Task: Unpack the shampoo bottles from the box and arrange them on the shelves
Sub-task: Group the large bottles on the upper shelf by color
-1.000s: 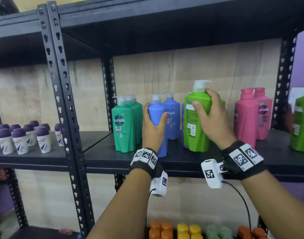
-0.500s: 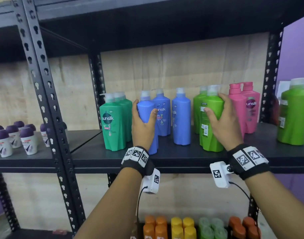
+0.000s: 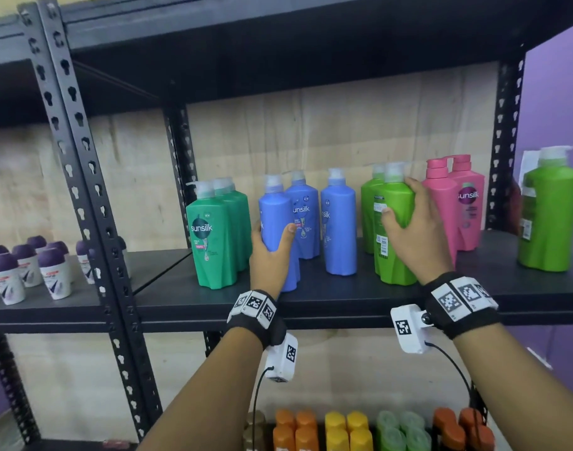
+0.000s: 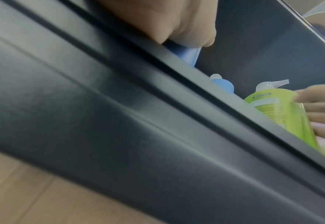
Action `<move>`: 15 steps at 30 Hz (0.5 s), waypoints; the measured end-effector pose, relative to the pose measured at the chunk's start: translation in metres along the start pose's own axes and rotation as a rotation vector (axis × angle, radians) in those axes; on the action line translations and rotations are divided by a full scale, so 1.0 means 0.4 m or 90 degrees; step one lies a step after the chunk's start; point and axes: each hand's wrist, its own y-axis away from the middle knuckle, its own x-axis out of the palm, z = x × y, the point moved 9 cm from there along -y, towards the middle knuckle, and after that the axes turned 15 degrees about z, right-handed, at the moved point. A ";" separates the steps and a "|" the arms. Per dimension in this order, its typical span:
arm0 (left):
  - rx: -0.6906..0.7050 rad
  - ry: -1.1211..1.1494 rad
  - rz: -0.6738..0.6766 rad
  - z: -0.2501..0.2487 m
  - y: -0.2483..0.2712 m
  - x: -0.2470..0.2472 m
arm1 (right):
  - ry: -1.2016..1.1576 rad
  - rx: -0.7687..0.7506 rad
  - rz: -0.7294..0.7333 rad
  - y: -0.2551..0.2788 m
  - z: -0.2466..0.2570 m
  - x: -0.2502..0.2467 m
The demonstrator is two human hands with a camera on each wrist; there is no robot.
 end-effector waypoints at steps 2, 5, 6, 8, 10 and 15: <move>-0.019 -0.008 -0.001 0.012 -0.001 0.003 | -0.001 -0.038 -0.076 0.024 0.021 -0.024; -0.014 -0.026 -0.004 0.010 -0.003 0.005 | 0.054 -0.116 -0.169 0.058 0.069 -0.048; -0.013 -0.029 -0.001 0.012 -0.003 0.006 | 0.067 -0.131 -0.169 0.061 0.080 -0.047; -0.013 -0.029 0.001 0.015 -0.001 0.003 | 0.051 -0.156 -0.144 0.061 0.098 -0.033; -0.015 -0.025 0.001 0.013 -0.001 0.002 | 0.003 -0.159 -0.100 0.058 0.109 -0.009; -0.023 -0.019 0.005 0.017 -0.001 0.003 | -0.184 0.006 0.060 0.038 0.064 0.113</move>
